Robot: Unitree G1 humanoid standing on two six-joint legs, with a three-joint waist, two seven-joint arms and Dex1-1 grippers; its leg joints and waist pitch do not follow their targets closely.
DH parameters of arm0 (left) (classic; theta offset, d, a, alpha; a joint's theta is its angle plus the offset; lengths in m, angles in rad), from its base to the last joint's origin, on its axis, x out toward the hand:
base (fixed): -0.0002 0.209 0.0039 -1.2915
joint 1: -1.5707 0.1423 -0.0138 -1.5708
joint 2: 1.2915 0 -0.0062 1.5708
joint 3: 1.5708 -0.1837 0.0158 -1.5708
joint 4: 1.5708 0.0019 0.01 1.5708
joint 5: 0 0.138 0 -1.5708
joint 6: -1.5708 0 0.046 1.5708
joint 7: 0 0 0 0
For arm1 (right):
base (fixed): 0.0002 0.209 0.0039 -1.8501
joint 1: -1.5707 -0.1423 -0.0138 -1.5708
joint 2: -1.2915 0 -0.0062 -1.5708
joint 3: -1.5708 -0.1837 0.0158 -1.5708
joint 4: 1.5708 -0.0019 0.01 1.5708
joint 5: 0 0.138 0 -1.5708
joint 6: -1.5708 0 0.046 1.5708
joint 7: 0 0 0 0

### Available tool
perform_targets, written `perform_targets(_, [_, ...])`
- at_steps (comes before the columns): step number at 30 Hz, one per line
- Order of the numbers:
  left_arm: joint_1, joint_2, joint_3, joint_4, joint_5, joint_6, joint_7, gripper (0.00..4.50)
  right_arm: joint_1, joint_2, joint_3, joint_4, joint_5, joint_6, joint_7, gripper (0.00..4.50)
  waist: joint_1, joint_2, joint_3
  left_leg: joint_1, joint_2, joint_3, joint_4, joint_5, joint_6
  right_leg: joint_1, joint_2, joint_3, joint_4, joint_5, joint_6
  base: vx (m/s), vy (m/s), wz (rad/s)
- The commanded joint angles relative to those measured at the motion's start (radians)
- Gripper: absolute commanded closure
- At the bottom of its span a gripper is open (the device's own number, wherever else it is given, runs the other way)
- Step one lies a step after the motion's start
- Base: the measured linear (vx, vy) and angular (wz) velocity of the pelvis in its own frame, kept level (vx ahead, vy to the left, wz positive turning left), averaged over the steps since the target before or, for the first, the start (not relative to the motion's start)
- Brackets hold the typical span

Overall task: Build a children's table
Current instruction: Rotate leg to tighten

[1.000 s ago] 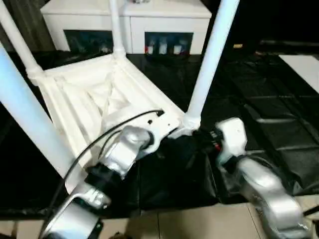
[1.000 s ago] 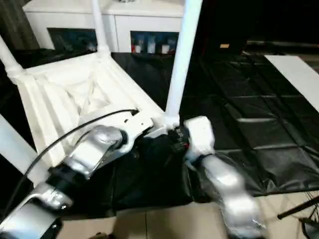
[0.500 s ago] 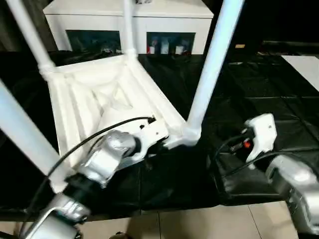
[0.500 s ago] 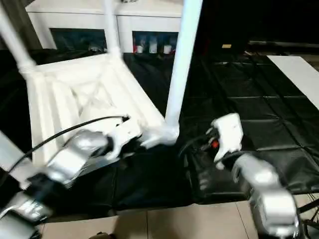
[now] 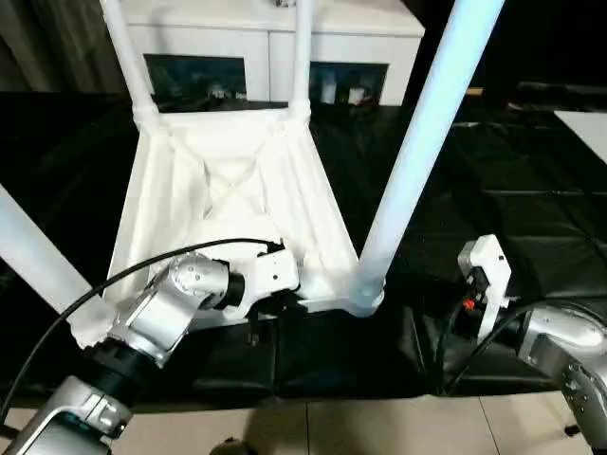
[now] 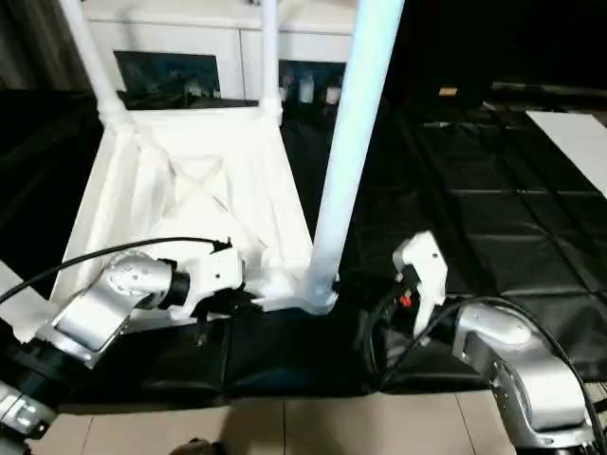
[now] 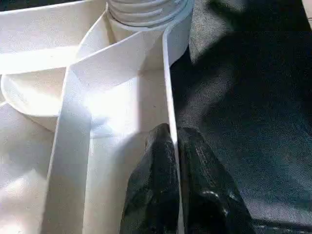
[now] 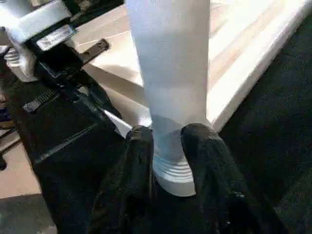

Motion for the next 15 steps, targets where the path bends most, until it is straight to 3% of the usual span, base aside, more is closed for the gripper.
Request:
perform_targets(1, [-0.001,0.003,-0.032,-0.005,-0.006,-0.036,-0.055,4.50,0.018,-0.036,0.003,-0.014,0.009,-0.030,0.041,2.91,-0.006,-0.005,-0.054,0.037,0.045,-0.009,-0.063,-0.221,0.034,0.011,-0.054,0.042,-0.070,-0.019,-0.226,0.000,0.000,0.00])
perform_targets(7, [-0.015,0.014,-0.040,0.003,-0.020,-0.073,-0.105,4.50,0.020,-0.081,0.059,0.030,-0.054,-0.113,0.104,2.36,-0.001,-0.001,-0.057,0.035,0.045,-0.009,-0.058,-0.187,0.056,0.013,-0.054,0.040,-0.063,0.046,-0.242,0.000,0.000,0.00])
perform_targets(9, [-0.018,0.007,-0.044,-0.001,-0.022,-0.071,-0.107,4.50,-0.005,-0.063,0.090,0.064,-0.103,-0.144,0.079,2.21,-0.003,-0.002,-0.056,0.036,0.044,-0.008,-0.059,-0.194,0.047,0.012,-0.053,0.039,-0.064,0.028,-0.253,0.000,0.000,0.00])
perform_targets(15, [-0.021,-0.003,-0.048,0.002,-0.020,-0.075,-0.111,4.50,-0.053,-0.021,0.129,0.116,-0.149,-0.189,0.040,1.91,-0.001,-0.006,-0.059,0.037,0.045,-0.007,-0.057,-0.188,0.048,0.014,-0.052,0.040,-0.060,0.035,-0.257,0.000,0.000,0.00])
